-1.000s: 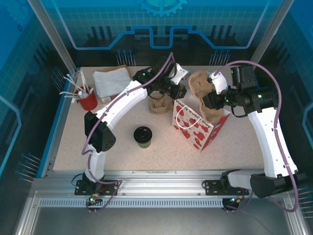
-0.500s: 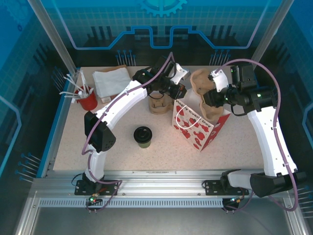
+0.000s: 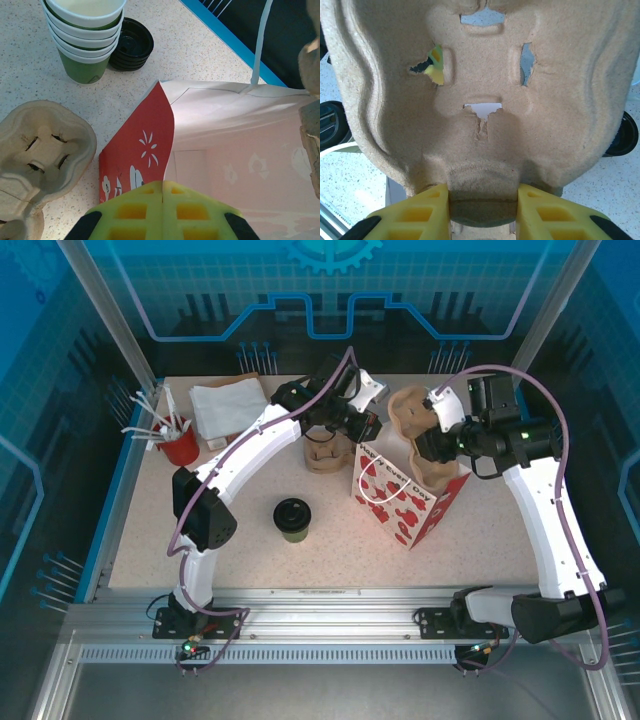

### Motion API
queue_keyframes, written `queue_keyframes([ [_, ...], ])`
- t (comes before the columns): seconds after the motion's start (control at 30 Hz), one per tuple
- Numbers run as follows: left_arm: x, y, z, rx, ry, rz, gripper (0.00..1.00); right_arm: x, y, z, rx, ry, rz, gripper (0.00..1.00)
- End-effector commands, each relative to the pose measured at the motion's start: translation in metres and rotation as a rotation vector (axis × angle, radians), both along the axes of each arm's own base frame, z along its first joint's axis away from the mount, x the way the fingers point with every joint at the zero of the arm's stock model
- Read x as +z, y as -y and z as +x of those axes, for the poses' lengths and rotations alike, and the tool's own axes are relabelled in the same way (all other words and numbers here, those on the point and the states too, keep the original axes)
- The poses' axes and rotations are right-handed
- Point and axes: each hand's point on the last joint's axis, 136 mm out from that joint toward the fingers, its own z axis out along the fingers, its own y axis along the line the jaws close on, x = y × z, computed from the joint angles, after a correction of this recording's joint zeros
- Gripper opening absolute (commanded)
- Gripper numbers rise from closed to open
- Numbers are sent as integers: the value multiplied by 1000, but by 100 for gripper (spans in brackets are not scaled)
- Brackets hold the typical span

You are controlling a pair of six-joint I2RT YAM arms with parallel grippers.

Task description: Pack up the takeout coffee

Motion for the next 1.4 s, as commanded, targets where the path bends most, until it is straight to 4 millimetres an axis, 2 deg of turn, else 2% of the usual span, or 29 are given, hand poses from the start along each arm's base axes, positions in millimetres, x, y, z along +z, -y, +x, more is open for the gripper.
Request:
queue_keyframes([
  [0.0,17,-4,-2,-21,27,-36,8,-1,-4,-13,42,-16,2,33],
  [0.4,14,-6,2,-4,14,-46,14,-16,-9,-25,71,-74,-56,33],
  [0.9,16,-9,3,2,6,-65,24,-34,-10,-28,79,-134,-122,33],
  [1.37,19,-16,5,17,0,-79,28,-46,-12,-28,76,-179,-149,33],
])
